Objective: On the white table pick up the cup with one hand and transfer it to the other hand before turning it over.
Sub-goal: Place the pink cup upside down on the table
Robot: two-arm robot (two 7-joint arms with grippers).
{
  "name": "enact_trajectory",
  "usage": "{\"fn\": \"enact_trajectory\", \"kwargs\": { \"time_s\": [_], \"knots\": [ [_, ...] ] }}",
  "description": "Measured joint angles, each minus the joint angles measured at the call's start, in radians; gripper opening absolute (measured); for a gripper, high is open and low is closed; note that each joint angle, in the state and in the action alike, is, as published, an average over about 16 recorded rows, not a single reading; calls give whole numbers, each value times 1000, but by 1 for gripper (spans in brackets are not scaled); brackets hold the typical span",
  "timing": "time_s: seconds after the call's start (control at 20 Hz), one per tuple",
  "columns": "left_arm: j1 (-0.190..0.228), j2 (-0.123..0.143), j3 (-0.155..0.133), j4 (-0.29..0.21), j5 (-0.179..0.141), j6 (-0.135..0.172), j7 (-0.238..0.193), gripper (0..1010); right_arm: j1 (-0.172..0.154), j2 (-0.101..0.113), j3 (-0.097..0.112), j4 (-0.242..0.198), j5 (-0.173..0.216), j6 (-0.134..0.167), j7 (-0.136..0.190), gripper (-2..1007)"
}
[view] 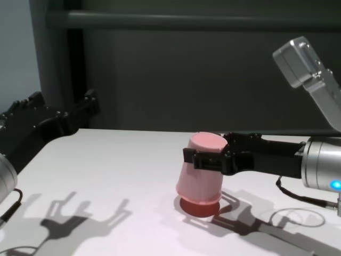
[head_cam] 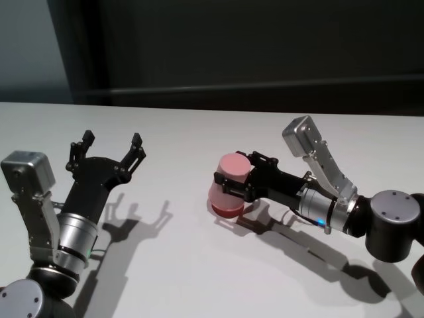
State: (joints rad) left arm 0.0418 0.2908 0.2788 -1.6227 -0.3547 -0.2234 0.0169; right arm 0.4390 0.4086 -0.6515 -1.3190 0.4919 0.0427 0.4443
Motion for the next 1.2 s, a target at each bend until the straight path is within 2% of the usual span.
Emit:
{"fn": "enact_trajectory", "kwargs": {
  "time_s": [0.25,0.75,1.2],
  "knots": [
    [0,0,0,0,0,0,0,1003,2,-12,5,15,-10,0,10,785],
    [0,0,0,0,0,0,0,1003,1,-36,22,33,-24,-3,25,933],
    [0,0,0,0,0,0,0,1003,2,-73,47,53,-32,-39,33,1002]
  ]
}}
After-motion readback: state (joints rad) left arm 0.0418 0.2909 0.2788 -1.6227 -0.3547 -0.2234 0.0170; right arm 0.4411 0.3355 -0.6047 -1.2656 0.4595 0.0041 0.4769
